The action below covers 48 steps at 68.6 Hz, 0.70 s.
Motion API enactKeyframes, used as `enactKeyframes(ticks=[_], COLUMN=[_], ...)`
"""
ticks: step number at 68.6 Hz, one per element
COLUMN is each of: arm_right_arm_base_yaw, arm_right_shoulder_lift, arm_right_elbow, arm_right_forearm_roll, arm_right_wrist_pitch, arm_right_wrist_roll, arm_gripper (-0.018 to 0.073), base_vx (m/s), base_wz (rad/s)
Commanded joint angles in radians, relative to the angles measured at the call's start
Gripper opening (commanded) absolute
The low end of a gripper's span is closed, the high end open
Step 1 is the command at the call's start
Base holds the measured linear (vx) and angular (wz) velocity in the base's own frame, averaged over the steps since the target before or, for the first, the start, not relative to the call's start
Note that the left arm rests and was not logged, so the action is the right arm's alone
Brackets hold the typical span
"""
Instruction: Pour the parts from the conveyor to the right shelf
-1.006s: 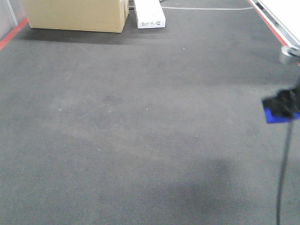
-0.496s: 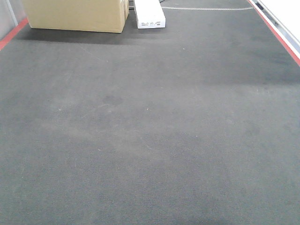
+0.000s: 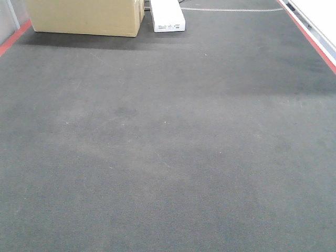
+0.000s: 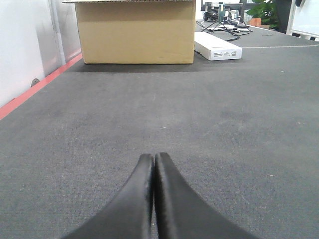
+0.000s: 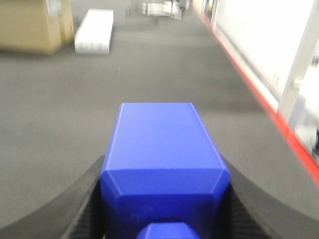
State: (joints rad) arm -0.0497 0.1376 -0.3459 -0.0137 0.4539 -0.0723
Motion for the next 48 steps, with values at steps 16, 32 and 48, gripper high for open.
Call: enactKeyframes(ticks=[16, 32, 48], arm_right_arm_base_yaw=[-0.001, -0.001, -0.001], arm_right_shoulder_lift=[-0.07, -0.07, -0.07], arm_right_elbow=[-0.022, -0.022, -0.022], arm_right_forearm_roll=[-0.011, -0.007, -0.007], arm_right_wrist_pitch=[-0.066, -0.056, -0.056], arm_right_wrist_roll=[0.005, 0.005, 0.005], arm_gripper=[-0.0006, -0.0006, -0.0006], base_vx=[0.0, 0.0, 0.0], base_wz=[0.0, 0.0, 0.0])
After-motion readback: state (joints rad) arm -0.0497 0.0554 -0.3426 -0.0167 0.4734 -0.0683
